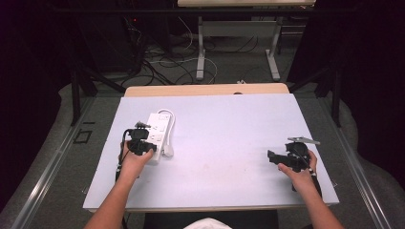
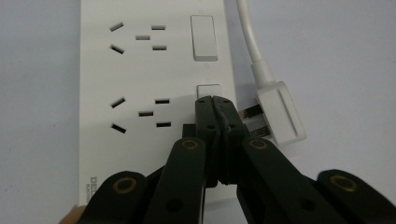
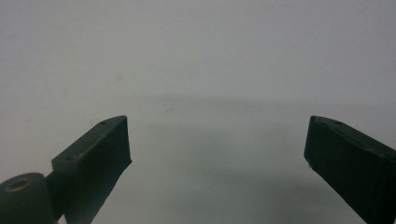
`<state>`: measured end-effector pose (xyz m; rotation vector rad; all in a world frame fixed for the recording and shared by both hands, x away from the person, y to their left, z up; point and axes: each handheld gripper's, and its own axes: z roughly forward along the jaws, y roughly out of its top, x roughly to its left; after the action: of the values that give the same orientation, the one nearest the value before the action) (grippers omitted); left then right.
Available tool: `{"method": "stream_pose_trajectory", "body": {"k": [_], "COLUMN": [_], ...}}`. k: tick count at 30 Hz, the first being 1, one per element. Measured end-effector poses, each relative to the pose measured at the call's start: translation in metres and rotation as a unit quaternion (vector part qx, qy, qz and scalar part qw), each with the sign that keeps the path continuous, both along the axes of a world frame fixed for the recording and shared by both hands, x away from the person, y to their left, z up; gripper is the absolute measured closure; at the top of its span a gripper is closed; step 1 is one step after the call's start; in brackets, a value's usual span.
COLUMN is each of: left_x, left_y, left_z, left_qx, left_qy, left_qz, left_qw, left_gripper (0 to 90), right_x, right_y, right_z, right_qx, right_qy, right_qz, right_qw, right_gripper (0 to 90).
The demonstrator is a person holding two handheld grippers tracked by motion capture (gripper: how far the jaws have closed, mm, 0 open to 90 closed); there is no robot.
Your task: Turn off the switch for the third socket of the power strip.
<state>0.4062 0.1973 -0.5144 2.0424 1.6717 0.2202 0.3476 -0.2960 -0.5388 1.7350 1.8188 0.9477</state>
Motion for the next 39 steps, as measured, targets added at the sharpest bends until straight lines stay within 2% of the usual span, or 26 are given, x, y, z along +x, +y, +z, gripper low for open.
{"method": "stream_pose_trajectory", "body": {"k": [4,15,19,20,21,24,26,34,39], "left_x": [-0.001,-0.003,-0.003,-0.003,-0.003,-0.003,-0.003,-0.009,-0.014], "left_y": [0.0,0.0,0.0,0.001,0.0,0.001,-0.001,0.002,0.001], "left_z": [-0.001,-0.002,-0.001,0.0,0.0,0.002,0.002,0.009,0.012], "left_qx": [-0.006,-0.004,-0.005,-0.007,-0.008,-0.012,-0.015,-0.019,-0.023], "left_qy": [-0.007,-0.017,-0.032,-0.028,-0.04,-0.044,-0.063,-0.087,-0.12], "left_qz": [0.004,0.004,0.01,0.006,0.009,0.006,0.014,0.008,0.009], "left_qw": [1.0,0.9998,0.9994,0.9996,0.9991,0.999,0.9978,0.996,0.9925], "left_gripper": [90.0,90.0,90.0,90.0,90.0,90.0,90.0,90.0,88.4], "right_x": [0.0,0.0,0.0,0.0,-0.001,-0.002,-0.004,-0.004,-0.004], "right_y": [-0.001,-0.002,-0.003,-0.004,-0.005,-0.006,-0.008,-0.007,-0.007], "right_z": [0.0,-0.001,-0.001,-0.002,-0.002,-0.002,-0.001,-0.001,-0.002], "right_qx": [-0.001,0.003,0.005,0.005,0.005,0.005,0.006,0.008,0.004], "right_qy": [0.0,-0.001,0.0,0.002,0.002,0.002,-0.001,-0.001,-0.003], "right_qz": [0.0,-0.003,-0.006,-0.007,-0.007,-0.008,-0.011,-0.012,-0.01], "right_qw": [1.0,1.0,1.0,1.0,1.0,0.9999,0.9999,0.9999,0.9999], "right_gripper": [6.4,6.4,6.4,6.4,6.4,6.4,6.4,6.5,6.5]}}
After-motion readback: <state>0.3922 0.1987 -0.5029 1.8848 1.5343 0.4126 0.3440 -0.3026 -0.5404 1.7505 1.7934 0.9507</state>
